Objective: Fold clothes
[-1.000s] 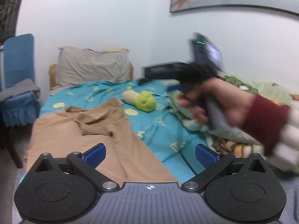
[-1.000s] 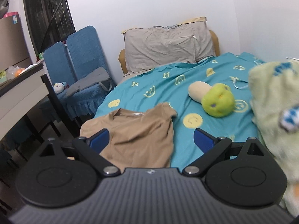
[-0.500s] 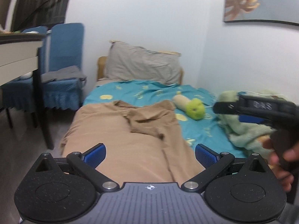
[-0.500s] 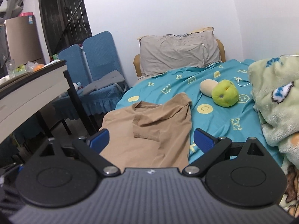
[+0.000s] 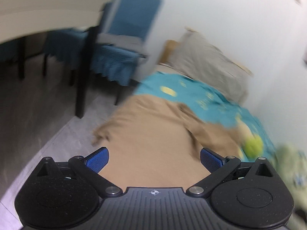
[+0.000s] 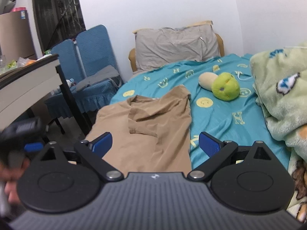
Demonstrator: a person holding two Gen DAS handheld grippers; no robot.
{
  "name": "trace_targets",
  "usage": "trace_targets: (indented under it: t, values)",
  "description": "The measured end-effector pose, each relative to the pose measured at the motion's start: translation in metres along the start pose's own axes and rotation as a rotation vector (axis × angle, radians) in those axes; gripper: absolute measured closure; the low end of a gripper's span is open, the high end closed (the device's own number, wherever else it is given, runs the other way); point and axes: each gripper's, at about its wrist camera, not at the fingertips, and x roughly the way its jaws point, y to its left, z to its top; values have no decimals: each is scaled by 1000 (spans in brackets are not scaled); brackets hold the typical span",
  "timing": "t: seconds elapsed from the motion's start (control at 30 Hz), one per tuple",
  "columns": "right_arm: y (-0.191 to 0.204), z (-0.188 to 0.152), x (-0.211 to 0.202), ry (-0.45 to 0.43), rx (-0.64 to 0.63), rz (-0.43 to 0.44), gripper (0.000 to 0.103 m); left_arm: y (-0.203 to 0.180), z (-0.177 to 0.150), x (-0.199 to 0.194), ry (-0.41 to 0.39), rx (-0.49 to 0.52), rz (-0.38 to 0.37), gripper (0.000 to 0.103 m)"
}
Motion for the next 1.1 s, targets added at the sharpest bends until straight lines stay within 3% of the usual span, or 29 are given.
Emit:
trace_targets:
  t: [0.1, 0.2, 0.33, 0.47, 0.57, 0.6, 0.67, 0.7, 0.77, 0.87, 1.0, 1.1]
  values:
    - [-5, -1, 11, 22, 25, -4, 5, 51, 24, 63, 87, -215, 13, 5]
    - [-9, -2, 26, 46, 42, -10, 5, 101, 24, 113, 140, -444, 17, 6]
    - [-16, -3, 52, 105, 95, -12, 5, 144, 12, 166, 222, -623, -8, 6]
    - [-23, -4, 79, 164, 156, -10, 5, 165, 5, 201, 257, -719, 13, 10]
    - [-25, -5, 90, 190, 185, -16, 5, 173, 4, 212, 218, -800, -4, 27]
    - [-26, -6, 92, 198, 192, -21, 5, 175, 5, 215, 199, -818, -9, 39]
    - [-31, -7, 95, 218, 213, -30, 5, 168, 16, 214, 147, -752, -24, 67]
    - [-33, -8, 96, 226, 227, -31, 5, 163, 22, 213, 122, -703, -33, 93]
    - [-38, -7, 96, 236, 258, -32, 5, 151, 34, 207, 72, -597, -39, 95]
    - [-41, -6, 91, 227, 276, -29, 5, 117, 58, 187, 2, -384, 28, 96]
    - [-47, 0, 82, 199, 290, -31, 5, 42, 85, 153, -78, 5, 119, 96]
    - [-55, 5, 75, 175, 317, -38, 5, -36, 84, 128, -137, 298, 108, 96]
